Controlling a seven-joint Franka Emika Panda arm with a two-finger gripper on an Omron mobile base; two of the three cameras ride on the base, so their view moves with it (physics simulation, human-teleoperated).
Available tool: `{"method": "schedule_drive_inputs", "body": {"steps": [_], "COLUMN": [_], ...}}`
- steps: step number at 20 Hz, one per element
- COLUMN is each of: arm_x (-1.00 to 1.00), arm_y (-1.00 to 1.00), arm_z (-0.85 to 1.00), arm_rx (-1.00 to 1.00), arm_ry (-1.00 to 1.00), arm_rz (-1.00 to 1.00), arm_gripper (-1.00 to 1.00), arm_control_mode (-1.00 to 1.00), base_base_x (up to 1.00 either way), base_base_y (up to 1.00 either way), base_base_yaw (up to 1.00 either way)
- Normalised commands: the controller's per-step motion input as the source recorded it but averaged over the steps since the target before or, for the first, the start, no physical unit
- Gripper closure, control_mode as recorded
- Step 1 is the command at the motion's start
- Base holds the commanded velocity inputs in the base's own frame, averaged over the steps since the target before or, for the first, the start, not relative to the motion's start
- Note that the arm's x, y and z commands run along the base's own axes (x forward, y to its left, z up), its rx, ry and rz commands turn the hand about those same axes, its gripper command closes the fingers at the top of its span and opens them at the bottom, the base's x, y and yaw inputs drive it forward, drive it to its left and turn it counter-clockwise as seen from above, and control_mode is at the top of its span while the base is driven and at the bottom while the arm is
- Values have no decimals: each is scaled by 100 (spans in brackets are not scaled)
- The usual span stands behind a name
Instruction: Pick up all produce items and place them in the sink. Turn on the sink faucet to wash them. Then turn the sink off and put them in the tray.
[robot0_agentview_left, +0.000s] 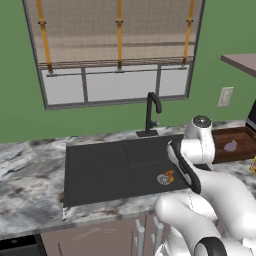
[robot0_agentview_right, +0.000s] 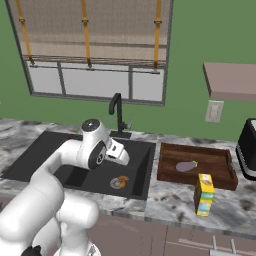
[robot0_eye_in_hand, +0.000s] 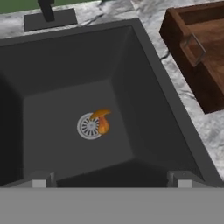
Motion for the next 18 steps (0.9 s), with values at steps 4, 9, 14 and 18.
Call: {"method": "schedule_drive_inputs", "body": {"steps": [4, 9, 14, 18], "arm_x": [14, 21, 26, 16], "arm_y": [13, 8, 0, 0], "arm_z": [-37, -31, -31, -29], "arm_rx": [0, 0, 0, 0], "arm_ry": [0, 0, 0, 0], "arm_rz": [5, 2, 0, 0], "arm_gripper": [-100, -100, -100, -100], "arm_control_mode": [-100, -100, -100, -100], "base_base_x": [0, 0, 0, 0], "base_base_y": [0, 0, 0, 0], "base_base_yaw": [0, 0, 0, 0]}}
